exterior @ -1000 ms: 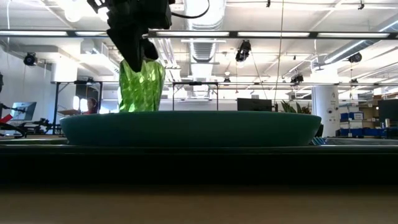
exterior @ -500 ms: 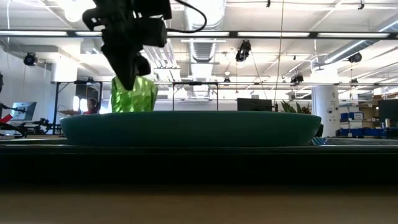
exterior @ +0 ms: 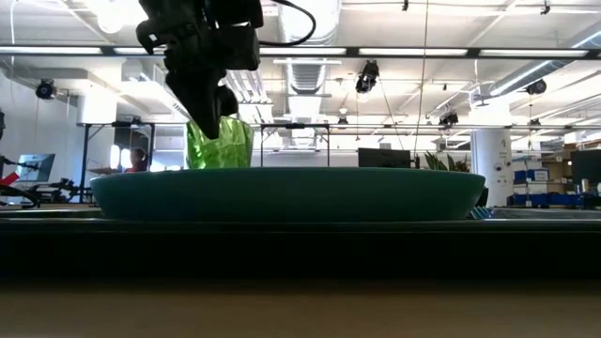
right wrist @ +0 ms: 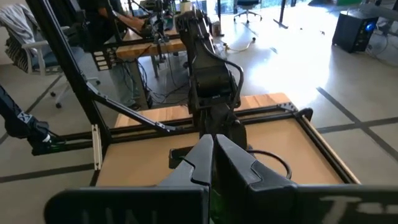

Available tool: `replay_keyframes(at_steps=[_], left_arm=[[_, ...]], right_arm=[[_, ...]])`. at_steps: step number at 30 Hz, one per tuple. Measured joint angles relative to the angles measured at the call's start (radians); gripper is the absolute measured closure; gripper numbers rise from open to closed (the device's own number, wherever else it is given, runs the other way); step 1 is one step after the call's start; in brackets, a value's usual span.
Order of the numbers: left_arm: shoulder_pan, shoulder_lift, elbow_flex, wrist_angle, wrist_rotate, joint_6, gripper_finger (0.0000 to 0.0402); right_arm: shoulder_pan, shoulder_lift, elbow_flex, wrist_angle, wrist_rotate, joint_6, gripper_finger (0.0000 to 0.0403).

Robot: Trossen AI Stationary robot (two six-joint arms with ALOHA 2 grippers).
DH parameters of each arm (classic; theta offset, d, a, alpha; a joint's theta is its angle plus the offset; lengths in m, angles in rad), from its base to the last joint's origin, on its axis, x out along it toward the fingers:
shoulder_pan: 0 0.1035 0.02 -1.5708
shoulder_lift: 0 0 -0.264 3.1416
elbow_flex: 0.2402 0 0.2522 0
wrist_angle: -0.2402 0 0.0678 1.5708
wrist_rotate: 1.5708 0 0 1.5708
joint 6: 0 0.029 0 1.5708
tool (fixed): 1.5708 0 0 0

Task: Pick and place plate/cup/fork/spoon on tray
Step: Put the drinking glass on the serving tray on the top left of the blue plate

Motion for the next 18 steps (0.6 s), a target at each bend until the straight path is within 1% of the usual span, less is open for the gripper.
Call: replay_keyframes(at_steps=[8, 14, 18], left_arm=[[0.0, 0.014, 0.0, 0.007, -0.012, 0.003, 0.0401], [0.0, 0.015, -0.002, -0.007, -0.074, 0.004, 0.0401], [0.0, 0.015, -0.002, -0.012, -0.081, 0.003, 0.0401]], right_arm=[[0.0, 0.0, -0.04, 0.0, 0.0, 0.003, 0.0394], [0.0, 0.0, -0.041, 0.004, 0.0, 0.004, 0.0394], [0.0, 0.0, -0.042, 0.008, 0.0, 0.004, 0.0394]])
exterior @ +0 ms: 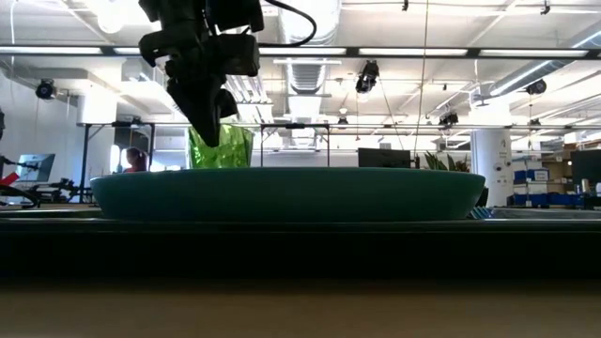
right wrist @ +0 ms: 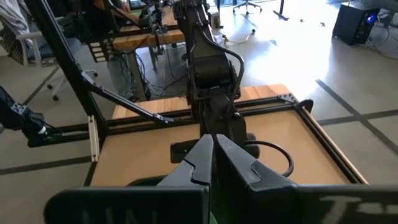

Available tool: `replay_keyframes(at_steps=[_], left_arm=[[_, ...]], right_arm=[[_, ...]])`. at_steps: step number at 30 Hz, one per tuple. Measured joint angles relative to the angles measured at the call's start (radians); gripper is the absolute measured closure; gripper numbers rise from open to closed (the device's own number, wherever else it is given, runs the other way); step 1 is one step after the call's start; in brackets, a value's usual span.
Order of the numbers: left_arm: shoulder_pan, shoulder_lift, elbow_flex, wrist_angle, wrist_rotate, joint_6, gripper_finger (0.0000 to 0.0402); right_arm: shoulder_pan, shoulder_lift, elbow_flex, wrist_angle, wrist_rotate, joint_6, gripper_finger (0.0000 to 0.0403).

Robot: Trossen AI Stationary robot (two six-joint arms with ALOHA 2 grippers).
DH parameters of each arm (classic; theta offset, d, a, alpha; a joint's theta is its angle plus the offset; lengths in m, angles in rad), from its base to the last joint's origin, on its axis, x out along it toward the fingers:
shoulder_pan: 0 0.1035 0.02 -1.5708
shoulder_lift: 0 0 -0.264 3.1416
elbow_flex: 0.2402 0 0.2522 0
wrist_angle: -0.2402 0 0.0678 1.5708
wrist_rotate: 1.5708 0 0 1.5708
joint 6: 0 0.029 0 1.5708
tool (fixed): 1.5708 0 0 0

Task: Pick and place plate/cup/fork/spoon on tray
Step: Put the drinking glass on the serving tray on the top left of the blue plate

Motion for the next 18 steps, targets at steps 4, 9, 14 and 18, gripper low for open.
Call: replay_keyframes(at_steps=[4, 9, 14, 18], left_arm=[[0.0, 0.0, 0.0, 0.0, 0.001, -0.001, 0.0401], [-0.002, 0.0, 0.0, -0.002, 0.002, -0.003, 0.0401], [-0.001, 0.0, 0.0, 0.002, 0.036, -0.073, 0.04], [-0.002, 0.002, -0.002, -0.006, 0.061, -0.107, 0.0383]], right_arm=[[0.0, 0.0, 0.0, 0.0, 0.0, 0.0, 0.0394], [0.0, 0.0, 0.0, 0.0, 0.0, 0.0, 0.0394], [0.0, -0.001, 0.0, 0.0, 0.0, 0.0, 0.0394], [0.0, -0.001, 0.0, 0.0, 0.0, 0.0, 0.0394]])
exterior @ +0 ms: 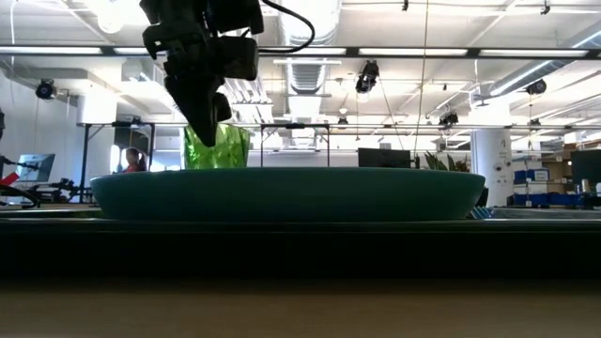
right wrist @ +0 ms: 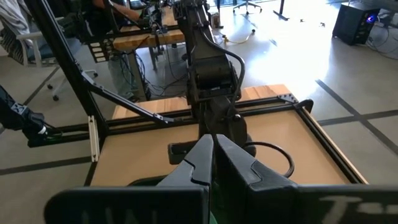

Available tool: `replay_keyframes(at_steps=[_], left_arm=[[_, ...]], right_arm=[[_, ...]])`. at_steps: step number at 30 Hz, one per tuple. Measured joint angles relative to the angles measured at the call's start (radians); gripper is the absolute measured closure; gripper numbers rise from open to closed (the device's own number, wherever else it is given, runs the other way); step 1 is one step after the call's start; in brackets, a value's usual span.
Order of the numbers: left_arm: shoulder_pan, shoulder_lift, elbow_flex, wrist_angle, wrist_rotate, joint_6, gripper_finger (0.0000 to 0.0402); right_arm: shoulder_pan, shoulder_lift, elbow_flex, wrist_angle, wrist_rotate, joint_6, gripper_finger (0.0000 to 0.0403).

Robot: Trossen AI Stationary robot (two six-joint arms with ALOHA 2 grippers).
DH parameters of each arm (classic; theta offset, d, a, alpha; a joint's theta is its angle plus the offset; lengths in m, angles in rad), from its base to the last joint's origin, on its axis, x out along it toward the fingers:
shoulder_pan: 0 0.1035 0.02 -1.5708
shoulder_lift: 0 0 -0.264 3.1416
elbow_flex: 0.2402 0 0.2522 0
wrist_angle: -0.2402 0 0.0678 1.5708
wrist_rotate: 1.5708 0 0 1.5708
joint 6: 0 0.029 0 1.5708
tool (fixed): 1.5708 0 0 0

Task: Pick and place plate/cup/fork/spoon on tray
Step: Put the drinking glass on the serving tray on the top left of the blue plate

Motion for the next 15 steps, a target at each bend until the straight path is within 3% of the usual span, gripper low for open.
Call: replay_keyframes(at_steps=[15], left_arm=[[-0.001, 0.0, 0.001, 0.011, 0.028, -0.036, 0.0327]], right_arm=[[0.0, 0.0, 0.0, 0.0, 0.0, -0.002, 0.0394]])
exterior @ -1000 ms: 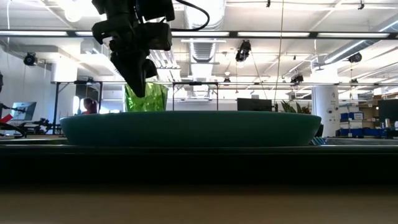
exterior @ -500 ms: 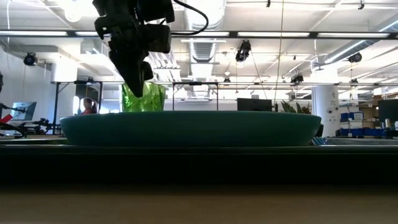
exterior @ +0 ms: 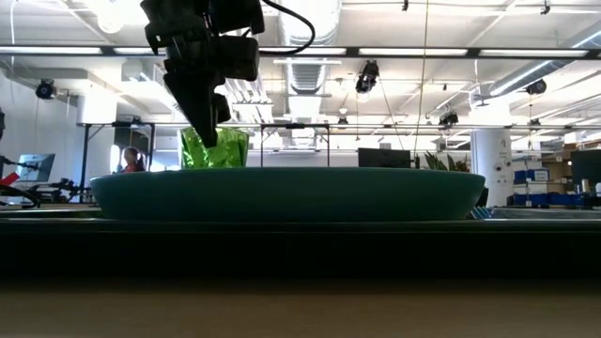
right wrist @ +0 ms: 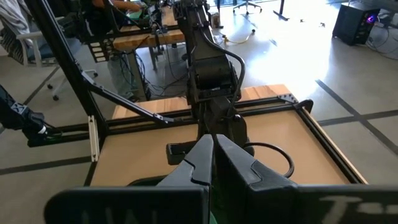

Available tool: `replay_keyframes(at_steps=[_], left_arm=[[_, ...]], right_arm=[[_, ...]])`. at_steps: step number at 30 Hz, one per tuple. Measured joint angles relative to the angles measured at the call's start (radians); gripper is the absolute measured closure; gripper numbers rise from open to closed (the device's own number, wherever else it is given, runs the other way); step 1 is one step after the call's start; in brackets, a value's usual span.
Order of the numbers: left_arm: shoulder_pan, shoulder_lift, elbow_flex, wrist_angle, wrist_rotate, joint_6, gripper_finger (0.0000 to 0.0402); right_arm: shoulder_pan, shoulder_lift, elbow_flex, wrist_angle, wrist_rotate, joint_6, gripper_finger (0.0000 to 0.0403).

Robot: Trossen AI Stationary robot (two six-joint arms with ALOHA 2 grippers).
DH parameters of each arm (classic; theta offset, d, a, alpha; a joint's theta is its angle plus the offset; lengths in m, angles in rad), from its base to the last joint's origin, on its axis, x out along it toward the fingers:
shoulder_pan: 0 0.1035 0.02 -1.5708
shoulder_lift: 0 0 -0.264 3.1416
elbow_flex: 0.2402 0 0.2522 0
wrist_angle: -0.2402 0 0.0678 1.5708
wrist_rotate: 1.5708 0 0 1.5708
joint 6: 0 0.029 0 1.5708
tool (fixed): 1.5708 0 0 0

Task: Pick and place plate/cup/fork/spoon on tray
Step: Put the drinking glass on the serving tray on the top left of the blue plate, then move the black tray to the center of the table

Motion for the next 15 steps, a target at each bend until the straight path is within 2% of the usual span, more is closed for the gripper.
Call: replay_keyframes(at_steps=[8, 15], left_arm=[[0.0, -0.005, 0.001, 0.008, 0.004, -0.043, 0.0301], [0.0, -0.025, 0.039, 0.084, 0.067, -0.044, 0.0288]], right_arm=[[0.0, 0.0, 0.0, 0.0, 0.0, -0.004, 0.0394], [0.0, -0.001, 0.0, 0.0, 0.0, -0.006, 0.0394]])
